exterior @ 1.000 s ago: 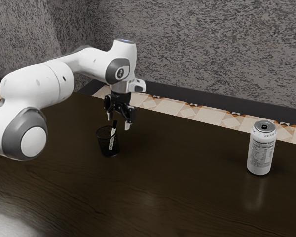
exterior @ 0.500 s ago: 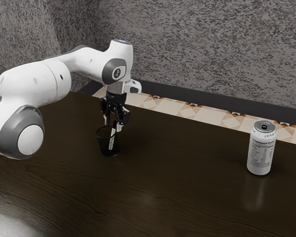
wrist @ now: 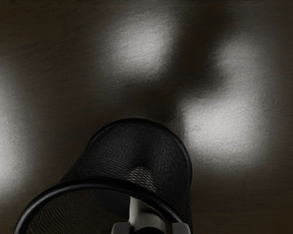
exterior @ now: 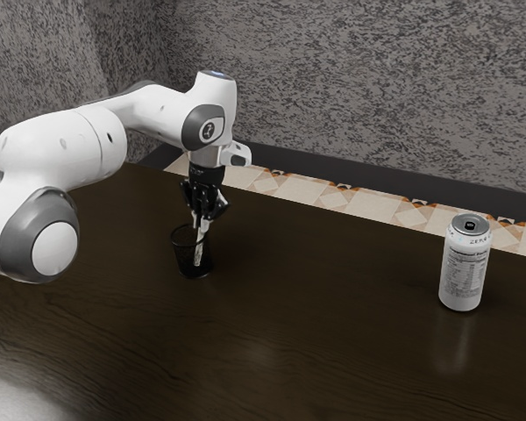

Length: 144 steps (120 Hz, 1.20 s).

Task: Take the marker out of the pen holder and place it to the left of the pen holder.

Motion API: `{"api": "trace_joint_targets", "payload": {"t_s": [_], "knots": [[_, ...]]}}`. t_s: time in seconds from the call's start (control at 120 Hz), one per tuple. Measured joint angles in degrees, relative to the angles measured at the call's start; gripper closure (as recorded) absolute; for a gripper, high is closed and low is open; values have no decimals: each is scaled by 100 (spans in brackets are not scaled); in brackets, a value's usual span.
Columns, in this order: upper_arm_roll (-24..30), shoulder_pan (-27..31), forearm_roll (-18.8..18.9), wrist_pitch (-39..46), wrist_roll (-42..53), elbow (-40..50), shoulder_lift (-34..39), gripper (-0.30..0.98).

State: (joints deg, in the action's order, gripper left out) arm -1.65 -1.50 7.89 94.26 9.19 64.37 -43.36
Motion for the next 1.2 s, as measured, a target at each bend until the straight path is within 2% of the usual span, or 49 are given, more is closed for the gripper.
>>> {"api": "trace_joint_targets", "payload": {"t_s": [0.308,0.492,0.658,0.742,0.817,1.025,1.2], "knots": [[-18,-7,66,-100,7,2,567,77],[-191,-10,62,-344,23,-12,1035,76],[-574,-4,42,-754,29,-14,1187,76],[-870,-3,54,-1040,22,-2,1043,76],[-1059,-3,230,-1422,-3,-17,869,76],[-1135,-1,769,-2626,-66,-66,426,76],[-1137,1,983,-3045,-125,-67,-10,76]]}}
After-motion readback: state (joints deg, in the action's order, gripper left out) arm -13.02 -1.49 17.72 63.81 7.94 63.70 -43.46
